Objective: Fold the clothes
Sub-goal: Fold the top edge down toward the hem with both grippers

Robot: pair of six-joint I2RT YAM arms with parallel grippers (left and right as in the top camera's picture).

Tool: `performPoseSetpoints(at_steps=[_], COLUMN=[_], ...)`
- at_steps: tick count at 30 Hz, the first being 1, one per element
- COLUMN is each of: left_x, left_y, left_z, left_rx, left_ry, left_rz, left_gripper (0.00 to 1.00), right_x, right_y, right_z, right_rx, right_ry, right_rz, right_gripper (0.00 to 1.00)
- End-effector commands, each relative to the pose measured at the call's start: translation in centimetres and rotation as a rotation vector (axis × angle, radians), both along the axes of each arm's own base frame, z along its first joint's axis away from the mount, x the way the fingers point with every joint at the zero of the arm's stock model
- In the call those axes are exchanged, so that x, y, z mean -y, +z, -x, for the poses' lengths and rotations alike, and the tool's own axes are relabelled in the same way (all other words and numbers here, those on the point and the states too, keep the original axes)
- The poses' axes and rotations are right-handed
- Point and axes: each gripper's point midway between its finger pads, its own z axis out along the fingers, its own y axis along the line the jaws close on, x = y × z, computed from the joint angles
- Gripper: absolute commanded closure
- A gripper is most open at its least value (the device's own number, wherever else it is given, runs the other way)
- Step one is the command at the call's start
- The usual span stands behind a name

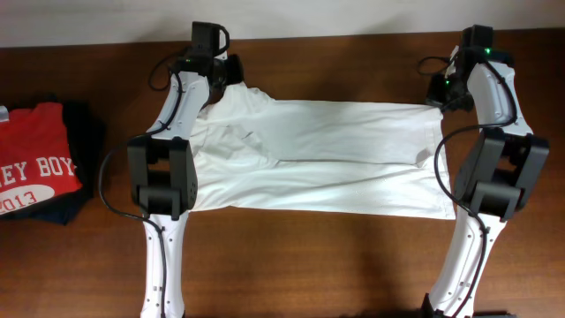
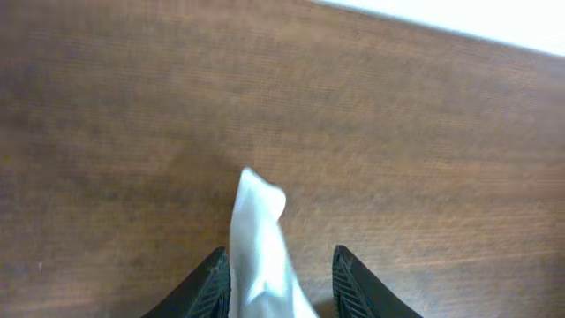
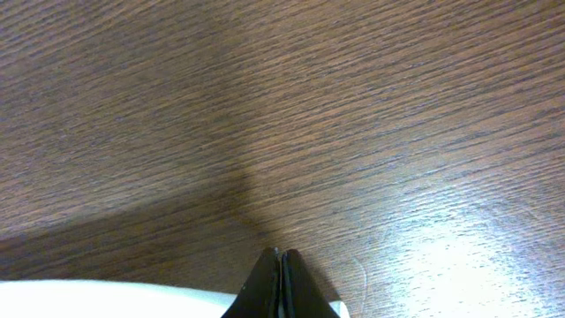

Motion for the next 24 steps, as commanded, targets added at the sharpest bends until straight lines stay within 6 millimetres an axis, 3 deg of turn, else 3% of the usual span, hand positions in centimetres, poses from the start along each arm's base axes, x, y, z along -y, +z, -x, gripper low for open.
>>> performPoseSetpoints(at_steps=[1, 4, 9, 11, 14, 18, 24], left_x=[-0.1, -0.2, -0.6, -0.6, -0.6, -0.6, -1.4], left_y=[1.0, 0.7, 0.6, 0.6, 0.3, 0.3, 4.3], left_z=[-0.7, -0.4, -0.5, -0.5, -0.2, -0.1, -1.0], left_rx=[0.035, 0.015, 0.020, 0.018, 0.004, -0.003, 0.039], left_ry=[-0.005, 0.000, 0.017, 0.017, 0.016, 0.015, 0.029], left_rz=[0.014, 0.016, -0.005, -0.005, -0.007, -0.008, -0.003], left_gripper=[0.63, 0.70, 0.71, 0.85, 0.87, 0.99, 1.00], right_x=[0.4, 0.4, 0.4, 0.4, 0.4, 0.4, 0.4], right_y=[0.1, 0.1, 0.1, 0.1, 0.0, 0.0, 0.0], right_z=[-0.3, -0.3, -0.3, -0.2, -0.2, -0.2, -0.2], right_rx=[0.003, 0.003, 0.003, 0.003, 0.000, 0.000, 0.000], right_ry=[-0.010, -0.010, -0.009, -0.009, -0.009, -0.010, -0.009], right_rz=[0.013, 0.013, 0.013, 0.013, 0.012, 0.012, 0.012], right_gripper=[0.96, 0.96, 0.96, 0.96, 0.96, 0.96, 0.96])
